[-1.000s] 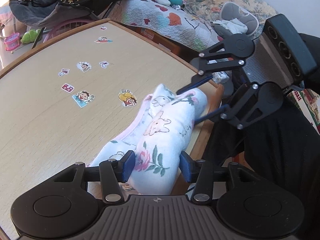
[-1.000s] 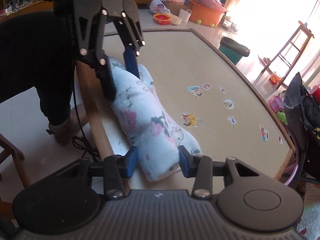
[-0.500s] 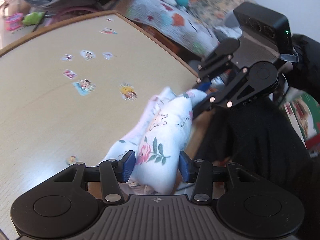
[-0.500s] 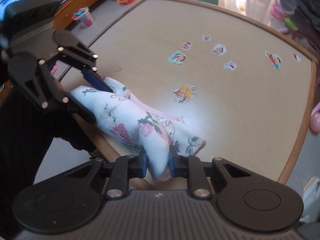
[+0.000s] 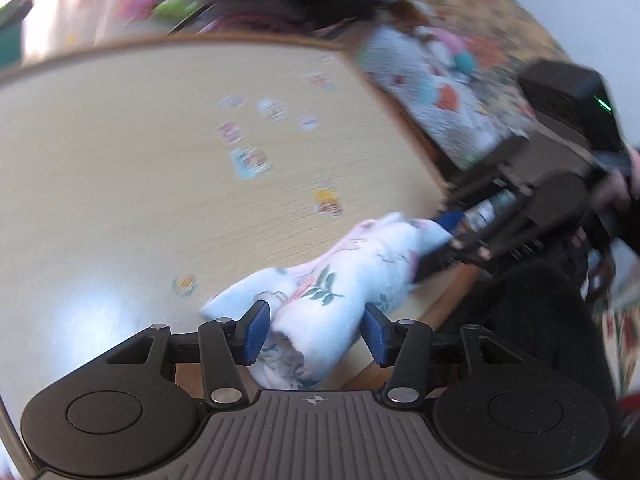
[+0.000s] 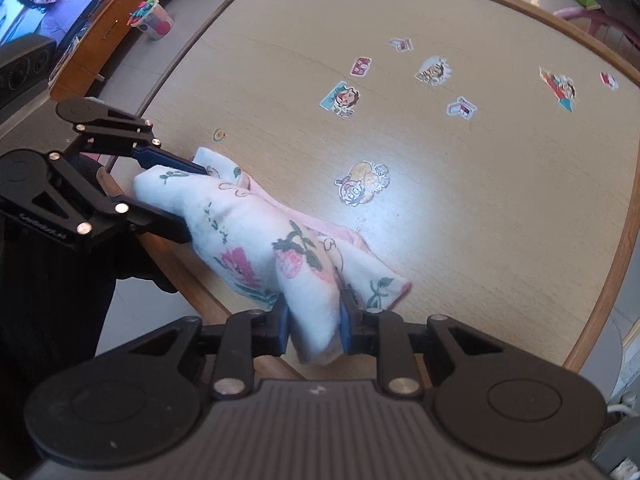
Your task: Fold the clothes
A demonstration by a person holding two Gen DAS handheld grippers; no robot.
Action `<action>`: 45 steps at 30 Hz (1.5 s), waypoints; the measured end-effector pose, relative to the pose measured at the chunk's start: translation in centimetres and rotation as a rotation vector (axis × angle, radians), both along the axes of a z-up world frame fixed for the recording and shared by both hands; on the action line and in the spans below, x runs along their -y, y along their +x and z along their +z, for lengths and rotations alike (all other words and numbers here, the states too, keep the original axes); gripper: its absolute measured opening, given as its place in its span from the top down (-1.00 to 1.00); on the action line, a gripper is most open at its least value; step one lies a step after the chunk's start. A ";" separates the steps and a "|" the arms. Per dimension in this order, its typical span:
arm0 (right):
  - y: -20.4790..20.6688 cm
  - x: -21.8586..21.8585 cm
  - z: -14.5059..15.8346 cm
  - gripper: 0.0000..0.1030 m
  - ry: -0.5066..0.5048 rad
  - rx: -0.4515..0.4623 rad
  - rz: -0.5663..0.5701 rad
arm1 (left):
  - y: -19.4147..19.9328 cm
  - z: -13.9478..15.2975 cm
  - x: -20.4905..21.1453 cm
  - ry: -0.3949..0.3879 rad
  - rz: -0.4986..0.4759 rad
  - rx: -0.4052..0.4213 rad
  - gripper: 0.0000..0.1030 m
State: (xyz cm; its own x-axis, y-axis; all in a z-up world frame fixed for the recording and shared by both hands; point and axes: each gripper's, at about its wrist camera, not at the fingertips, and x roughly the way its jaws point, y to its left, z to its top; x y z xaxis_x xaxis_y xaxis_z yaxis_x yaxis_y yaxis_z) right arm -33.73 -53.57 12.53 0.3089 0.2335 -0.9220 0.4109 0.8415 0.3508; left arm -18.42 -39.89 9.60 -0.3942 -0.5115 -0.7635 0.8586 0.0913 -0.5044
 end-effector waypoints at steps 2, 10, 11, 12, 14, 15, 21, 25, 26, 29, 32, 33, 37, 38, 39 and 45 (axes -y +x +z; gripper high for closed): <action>-0.2 -0.1 0.6 0.49 -0.015 0.003 -0.003 | 0.8 -0.3 0.5 0.038 0.047 -0.045 -0.02; -2.8 -1.3 5.6 0.41 -0.153 0.101 -0.131 | 1.8 -0.7 2.8 0.124 0.044 -0.080 -0.01; -2.8 -1.9 6.2 0.41 -0.163 0.128 -0.141 | 1.7 -0.9 3.0 0.127 0.042 -0.076 -0.01; -2.5 -2.5 6.3 0.41 -0.165 0.144 -0.144 | 1.6 -1.0 3.1 0.130 0.043 -0.075 -0.01; -1.7 -3.6 6.5 0.42 -0.167 0.171 -0.145 | 1.5 -1.1 3.2 0.131 0.050 -0.077 -0.01; -1.1 -4.2 6.0 0.43 -0.174 0.162 -0.149 | 1.5 -1.2 3.2 0.132 0.056 -0.080 -0.01; 0.2 -4.0 2.1 0.52 -0.190 0.138 -0.332 | 1.8 -1.0 2.5 0.115 0.141 -0.093 -0.03; -0.2 -3.8 1.6 0.52 -0.187 0.150 -0.386 | 1.5 0.8 0.2 0.074 0.256 -0.007 -0.15; -0.2 -3.9 1.6 0.52 -0.193 0.148 -0.381 | 1.3 1.4 -0.4 0.061 0.278 0.022 -0.15; -0.5 -4.0 1.5 0.52 -0.196 0.156 -0.390 | 0.7 3.0 -2.2 0.005 0.357 0.089 -0.15; -0.7 -4.1 1.3 0.52 -0.197 0.165 -0.408 | 0.0 4.8 -3.3 -0.079 0.456 0.087 -0.16; -0.7 -4.2 1.3 0.52 -0.201 0.167 -0.412 | -0.4 5.3 -3.2 -0.105 0.466 0.076 -0.16; -0.8 -4.9 1.2 0.52 -0.226 0.176 -0.419 | -2.4 6.1 -1.4 -0.147 0.468 0.042 -0.16; -0.8 -5.1 1.2 0.52 -0.236 0.178 -0.415 | -2.8 5.7 -0.6 -0.123 0.478 0.024 -0.16; -0.8 -5.3 1.2 0.52 -0.248 0.181 -0.410 | -3.0 5.1 0.0 -0.098 0.488 0.014 -0.16; -1.3 -5.9 1.8 0.52 -0.271 0.212 -0.398 | -4.4 2.7 0.7 -0.052 0.530 0.092 -0.15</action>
